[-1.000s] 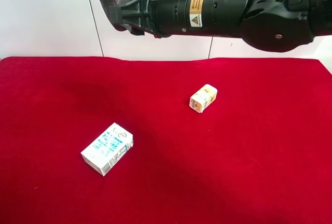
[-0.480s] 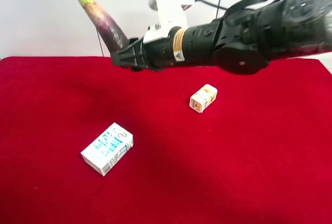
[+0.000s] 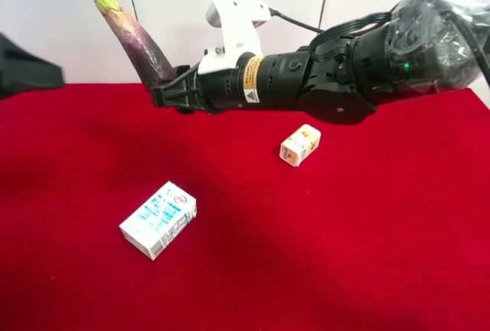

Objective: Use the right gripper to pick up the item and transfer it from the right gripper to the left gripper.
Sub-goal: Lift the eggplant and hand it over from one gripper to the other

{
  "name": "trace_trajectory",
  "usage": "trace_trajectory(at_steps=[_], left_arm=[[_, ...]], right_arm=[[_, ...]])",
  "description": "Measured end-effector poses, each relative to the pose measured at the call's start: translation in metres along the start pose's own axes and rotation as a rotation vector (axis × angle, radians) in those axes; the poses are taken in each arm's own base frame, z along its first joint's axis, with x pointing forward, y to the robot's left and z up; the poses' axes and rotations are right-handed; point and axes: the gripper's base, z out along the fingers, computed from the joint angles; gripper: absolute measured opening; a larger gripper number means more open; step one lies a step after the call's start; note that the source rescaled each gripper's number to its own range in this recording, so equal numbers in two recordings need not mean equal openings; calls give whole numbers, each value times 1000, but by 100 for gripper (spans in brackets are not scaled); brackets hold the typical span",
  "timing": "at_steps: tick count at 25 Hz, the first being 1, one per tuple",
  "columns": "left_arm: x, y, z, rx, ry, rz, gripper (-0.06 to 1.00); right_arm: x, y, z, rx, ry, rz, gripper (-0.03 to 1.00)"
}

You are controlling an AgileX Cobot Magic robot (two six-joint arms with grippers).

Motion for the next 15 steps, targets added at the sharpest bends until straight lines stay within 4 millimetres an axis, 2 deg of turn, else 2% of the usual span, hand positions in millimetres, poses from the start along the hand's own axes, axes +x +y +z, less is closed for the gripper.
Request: trace_trajectory(at_steps=[5, 8, 15], left_arm=[[2, -14, 34, 49, -7, 27, 100], [4, -21, 47, 33, -35, 55, 100], [0, -34, 53, -5, -136, 98, 100]], right_arm=[[-1, 0, 0, -5, -6, 0, 2], [-1, 0, 0, -5, -6, 0, 2], [2, -2, 0, 16, 18, 4, 2]])
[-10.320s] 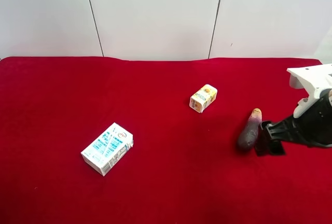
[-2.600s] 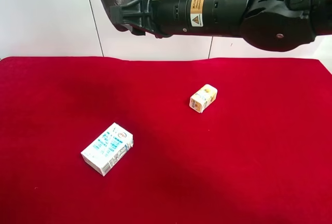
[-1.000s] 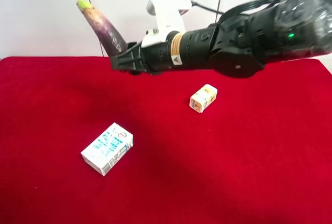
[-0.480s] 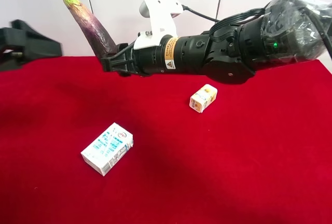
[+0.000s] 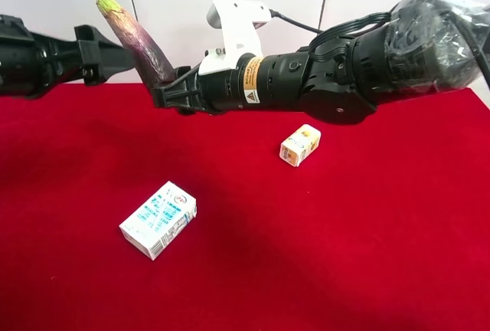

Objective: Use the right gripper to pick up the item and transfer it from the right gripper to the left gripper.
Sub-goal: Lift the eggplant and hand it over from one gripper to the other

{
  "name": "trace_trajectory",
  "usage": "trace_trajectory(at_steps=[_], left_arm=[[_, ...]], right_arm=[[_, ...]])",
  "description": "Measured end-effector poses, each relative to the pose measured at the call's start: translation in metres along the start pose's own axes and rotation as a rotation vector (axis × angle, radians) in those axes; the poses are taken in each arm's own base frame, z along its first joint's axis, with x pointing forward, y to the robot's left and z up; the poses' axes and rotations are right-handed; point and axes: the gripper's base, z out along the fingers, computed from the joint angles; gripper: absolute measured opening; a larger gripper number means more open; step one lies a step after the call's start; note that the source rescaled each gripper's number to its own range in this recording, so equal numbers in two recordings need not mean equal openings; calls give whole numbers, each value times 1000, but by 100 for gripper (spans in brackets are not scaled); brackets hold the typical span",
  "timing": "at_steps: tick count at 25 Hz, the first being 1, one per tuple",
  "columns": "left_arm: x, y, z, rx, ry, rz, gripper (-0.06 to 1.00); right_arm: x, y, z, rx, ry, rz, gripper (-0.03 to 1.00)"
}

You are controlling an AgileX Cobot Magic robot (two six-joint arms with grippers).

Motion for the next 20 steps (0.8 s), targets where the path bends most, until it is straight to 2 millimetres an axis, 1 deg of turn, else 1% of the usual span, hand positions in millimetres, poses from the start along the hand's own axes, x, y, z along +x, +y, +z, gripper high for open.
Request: trace_trajectory(at_steps=[4, 10, 14, 20], left_arm=[[-7, -18, 7, 38, -22, 31, 100], [-10, -35, 28, 46, -26, 60, 100], [-12, -40, 39, 48, -18, 64, 100], [-17, -39, 41, 27, -51, 79, 100]], right_arm=[[1, 0, 0, 4, 5, 2, 2], [1, -1, 0, 6, 6, 30, 2], [2, -2, 0, 16, 17, 35, 2], [2, -2, 0, 18, 18, 40, 2]])
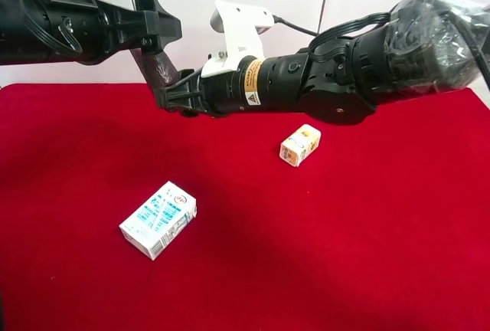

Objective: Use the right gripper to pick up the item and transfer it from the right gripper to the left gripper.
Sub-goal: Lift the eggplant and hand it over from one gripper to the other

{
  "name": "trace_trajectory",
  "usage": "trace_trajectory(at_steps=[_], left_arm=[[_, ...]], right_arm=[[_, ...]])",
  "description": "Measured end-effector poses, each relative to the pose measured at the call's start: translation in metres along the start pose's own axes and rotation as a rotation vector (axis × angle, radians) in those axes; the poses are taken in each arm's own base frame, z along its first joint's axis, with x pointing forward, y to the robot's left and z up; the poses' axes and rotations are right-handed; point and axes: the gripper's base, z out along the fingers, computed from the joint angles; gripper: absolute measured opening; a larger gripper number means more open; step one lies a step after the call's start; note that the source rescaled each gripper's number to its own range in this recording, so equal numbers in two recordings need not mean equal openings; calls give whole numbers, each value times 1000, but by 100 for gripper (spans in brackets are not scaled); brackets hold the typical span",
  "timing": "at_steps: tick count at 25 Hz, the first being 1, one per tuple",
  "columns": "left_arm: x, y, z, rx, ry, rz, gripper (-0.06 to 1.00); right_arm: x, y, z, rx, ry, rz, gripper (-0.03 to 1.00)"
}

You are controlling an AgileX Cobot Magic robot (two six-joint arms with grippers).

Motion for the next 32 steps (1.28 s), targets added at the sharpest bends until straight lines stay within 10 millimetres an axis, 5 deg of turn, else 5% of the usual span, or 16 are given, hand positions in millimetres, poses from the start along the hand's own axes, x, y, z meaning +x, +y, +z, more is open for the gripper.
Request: trace_trajectory(at_steps=[13, 17, 23, 32], left_arm=[[-5, 5, 1, -53, -63, 24, 99], [-6, 5, 1, -53, -65, 26, 76], [-7, 6, 0, -62, -78, 13, 6], [-9, 4, 0, -53, -82, 22, 5]], right_arm=[[-4, 4, 0, -41, -39, -1, 2], [-4, 4, 0, -43, -40, 0, 2], [-4, 4, 0, -43, -40, 1, 1], [-3, 4, 0, -44, -41, 2, 0]])
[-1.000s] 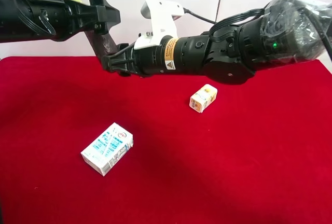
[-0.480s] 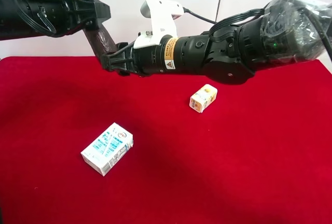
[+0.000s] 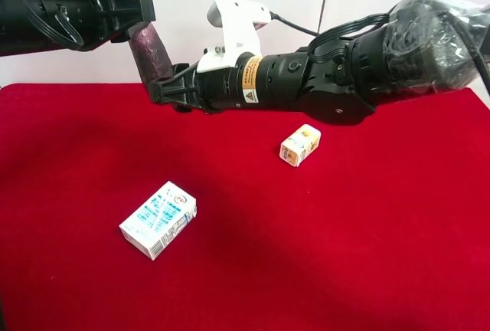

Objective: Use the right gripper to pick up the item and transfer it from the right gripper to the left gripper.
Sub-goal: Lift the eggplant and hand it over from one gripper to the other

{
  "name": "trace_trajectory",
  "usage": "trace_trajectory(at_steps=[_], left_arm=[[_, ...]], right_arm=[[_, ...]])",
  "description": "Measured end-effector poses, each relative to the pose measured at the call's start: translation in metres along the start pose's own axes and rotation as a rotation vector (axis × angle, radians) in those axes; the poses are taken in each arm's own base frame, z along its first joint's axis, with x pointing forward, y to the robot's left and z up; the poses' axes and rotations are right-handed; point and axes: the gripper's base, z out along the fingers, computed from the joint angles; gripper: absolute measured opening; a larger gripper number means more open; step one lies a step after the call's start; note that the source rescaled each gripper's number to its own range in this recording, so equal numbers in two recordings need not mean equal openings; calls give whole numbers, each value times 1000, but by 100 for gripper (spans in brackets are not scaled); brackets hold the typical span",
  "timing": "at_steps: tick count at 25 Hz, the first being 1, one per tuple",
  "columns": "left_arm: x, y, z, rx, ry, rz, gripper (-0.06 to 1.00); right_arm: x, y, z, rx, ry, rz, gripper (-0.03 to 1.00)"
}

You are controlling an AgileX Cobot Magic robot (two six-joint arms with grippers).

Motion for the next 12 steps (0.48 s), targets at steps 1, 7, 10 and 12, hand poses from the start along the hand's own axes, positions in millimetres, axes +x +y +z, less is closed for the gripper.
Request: trace_trajectory(at_steps=[1, 7, 10, 12], left_arm=[[0, 0, 0, 0, 0, 0, 5], [0, 0, 0, 1, 2, 0, 5], [0, 0, 0, 2, 2, 1, 5], [0, 0, 0, 3, 3, 1, 5]], right_arm=[[0, 0, 0, 0, 0, 0, 0], [0, 0, 0, 0, 1, 0, 0], [1, 0, 1, 1, 3, 1, 0], [1, 0, 1, 1, 3, 1, 0]])
